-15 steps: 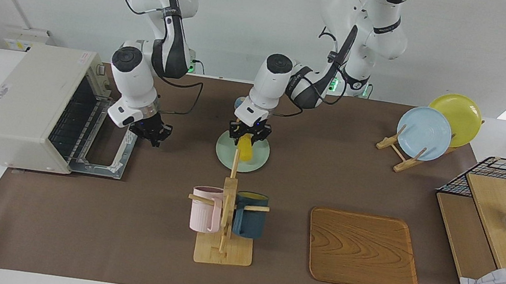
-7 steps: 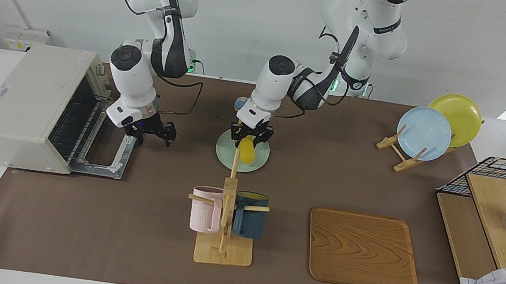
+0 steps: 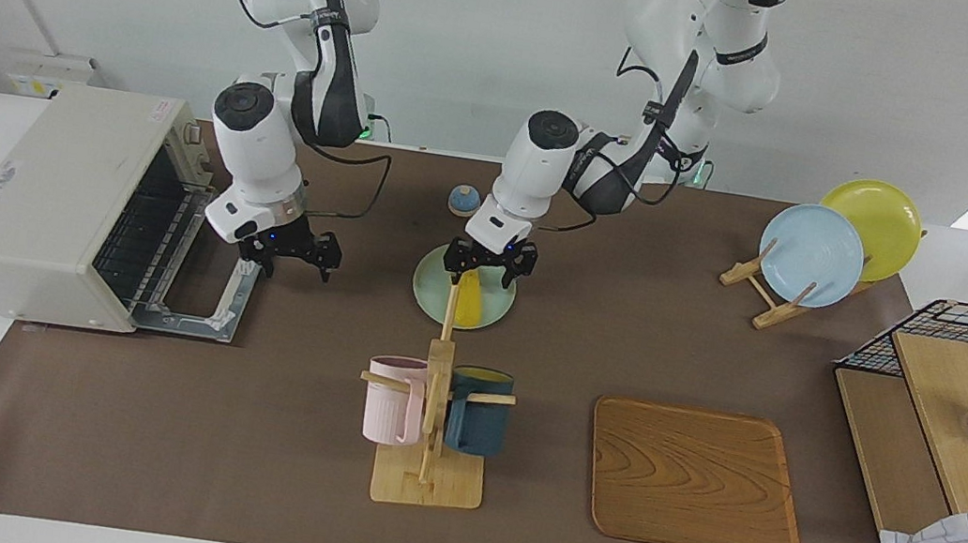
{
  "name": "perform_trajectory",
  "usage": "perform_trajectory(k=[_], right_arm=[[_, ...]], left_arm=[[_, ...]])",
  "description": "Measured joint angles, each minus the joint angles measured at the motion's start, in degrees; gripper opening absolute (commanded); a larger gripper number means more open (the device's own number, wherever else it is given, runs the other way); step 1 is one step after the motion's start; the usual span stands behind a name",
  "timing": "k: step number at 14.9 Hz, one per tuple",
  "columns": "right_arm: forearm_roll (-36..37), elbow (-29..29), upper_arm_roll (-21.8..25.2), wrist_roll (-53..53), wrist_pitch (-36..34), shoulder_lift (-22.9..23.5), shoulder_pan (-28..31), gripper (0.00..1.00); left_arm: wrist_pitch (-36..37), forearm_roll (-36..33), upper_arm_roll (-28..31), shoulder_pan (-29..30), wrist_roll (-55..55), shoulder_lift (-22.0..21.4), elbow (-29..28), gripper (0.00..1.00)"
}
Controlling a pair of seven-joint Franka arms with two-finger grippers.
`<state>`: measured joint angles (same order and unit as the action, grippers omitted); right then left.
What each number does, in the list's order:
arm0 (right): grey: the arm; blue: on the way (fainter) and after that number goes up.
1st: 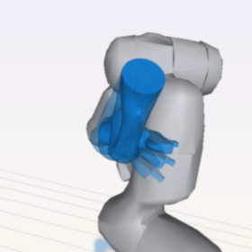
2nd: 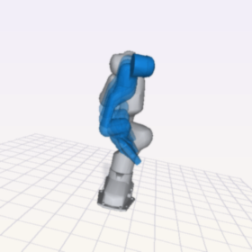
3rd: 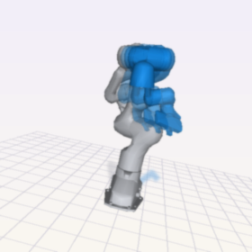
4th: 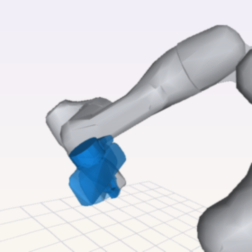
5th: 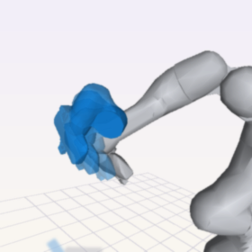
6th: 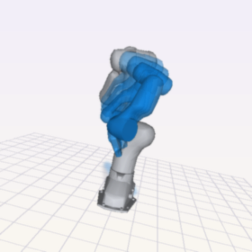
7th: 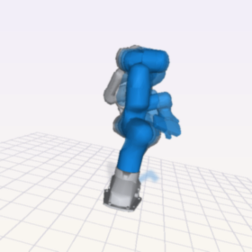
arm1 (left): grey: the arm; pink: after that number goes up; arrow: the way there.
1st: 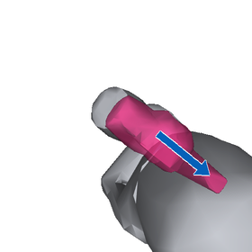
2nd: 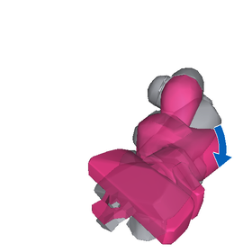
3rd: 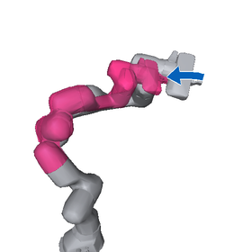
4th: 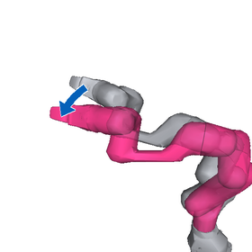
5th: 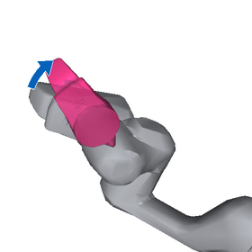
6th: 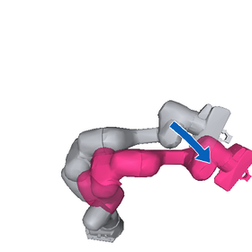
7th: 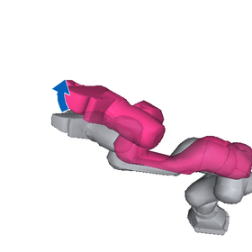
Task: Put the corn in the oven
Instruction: 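Lower the corn onto the green plate while the right gripper opens the oven door, then release the corn and withdraw the left gripper while the right gripper reaches the plate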
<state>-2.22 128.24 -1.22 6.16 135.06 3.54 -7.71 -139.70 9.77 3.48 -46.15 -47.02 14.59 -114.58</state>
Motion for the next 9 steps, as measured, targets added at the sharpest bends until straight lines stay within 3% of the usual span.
perform_trajectory(k=[5,9], right_arm=[[-0.03,-6.06,-0.01,2.73,-6.73,0.65,-3.65,1.0],[0.07,-17.5,-0.15,13.67,-16.16,3.66,-12.74,1.0]], left_arm=[[17.59,-0.05,0.54,10.52,7.4,-6.93,4.62,1.0],[29.99,-1.77,0.73,21.44,16.43,-7.92,12.29,1.0]])
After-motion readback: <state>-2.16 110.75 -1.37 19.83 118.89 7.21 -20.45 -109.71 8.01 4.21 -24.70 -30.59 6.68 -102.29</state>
